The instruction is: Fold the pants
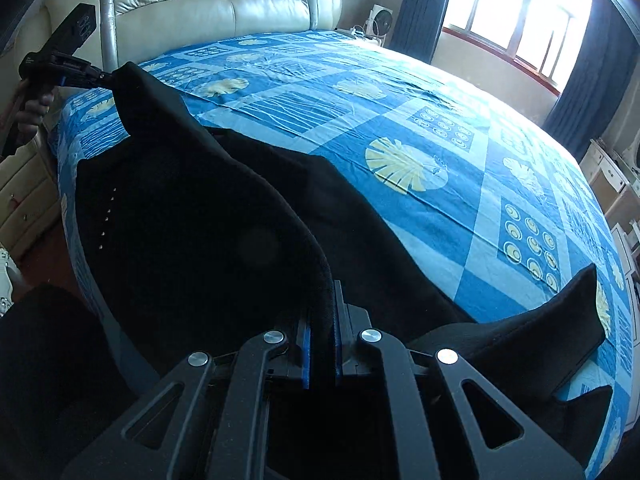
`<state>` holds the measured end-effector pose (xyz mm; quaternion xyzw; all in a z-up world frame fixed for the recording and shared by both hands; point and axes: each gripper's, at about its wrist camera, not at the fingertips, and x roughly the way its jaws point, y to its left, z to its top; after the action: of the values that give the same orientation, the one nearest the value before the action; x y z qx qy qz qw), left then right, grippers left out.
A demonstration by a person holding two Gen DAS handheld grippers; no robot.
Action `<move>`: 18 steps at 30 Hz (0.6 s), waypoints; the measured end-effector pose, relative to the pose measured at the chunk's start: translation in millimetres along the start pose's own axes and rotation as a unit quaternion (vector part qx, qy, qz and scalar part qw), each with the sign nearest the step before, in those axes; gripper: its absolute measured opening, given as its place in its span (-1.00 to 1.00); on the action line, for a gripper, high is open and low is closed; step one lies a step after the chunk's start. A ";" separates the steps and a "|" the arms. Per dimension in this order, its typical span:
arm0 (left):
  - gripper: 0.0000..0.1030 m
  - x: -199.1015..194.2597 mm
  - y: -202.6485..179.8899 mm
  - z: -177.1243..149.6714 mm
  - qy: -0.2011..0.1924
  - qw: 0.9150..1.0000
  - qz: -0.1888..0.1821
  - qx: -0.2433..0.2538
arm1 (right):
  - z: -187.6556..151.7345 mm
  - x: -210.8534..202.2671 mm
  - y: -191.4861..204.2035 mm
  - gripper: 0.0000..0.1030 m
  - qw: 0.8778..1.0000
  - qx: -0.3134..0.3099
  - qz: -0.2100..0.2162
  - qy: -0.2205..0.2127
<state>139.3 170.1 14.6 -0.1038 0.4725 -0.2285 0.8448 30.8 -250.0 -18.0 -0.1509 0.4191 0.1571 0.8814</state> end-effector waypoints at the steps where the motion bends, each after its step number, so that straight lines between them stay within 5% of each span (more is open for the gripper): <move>1: -0.88 1.5 4.1 -9.5 0.006 1.000 0.002 -0.007 | -5.6 3.0 4.4 -0.84 1.000 -0.003 -0.006 0.004; 6: -0.83 13.5 26.7 -54.8 0.037 0.997 0.019 -0.057 | -27.6 8.1 12.2 -0.70 0.999 0.035 -0.009 0.006; 10: -0.81 14.2 38.3 -83.2 0.047 0.994 0.017 -0.098 | -38.9 -1.6 17.5 -0.38 0.998 0.053 -0.015 0.009; 13: -0.55 1.0 39.2 -97.0 0.035 0.991 0.013 -0.125 | -47.0 -17.0 12.3 -0.16 0.995 0.096 0.002 0.006; 18: -0.41 -18.1 28.7 -108.0 -0.002 0.982 -0.019 -0.187 | -62.4 -34.4 -22.4 -0.09 0.962 0.258 0.085 -0.008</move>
<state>48.1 208.3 -40.4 -0.2697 0.5036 -0.1519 0.8066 -24.0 -300.3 -25.6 0.1189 0.4497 0.1194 0.8772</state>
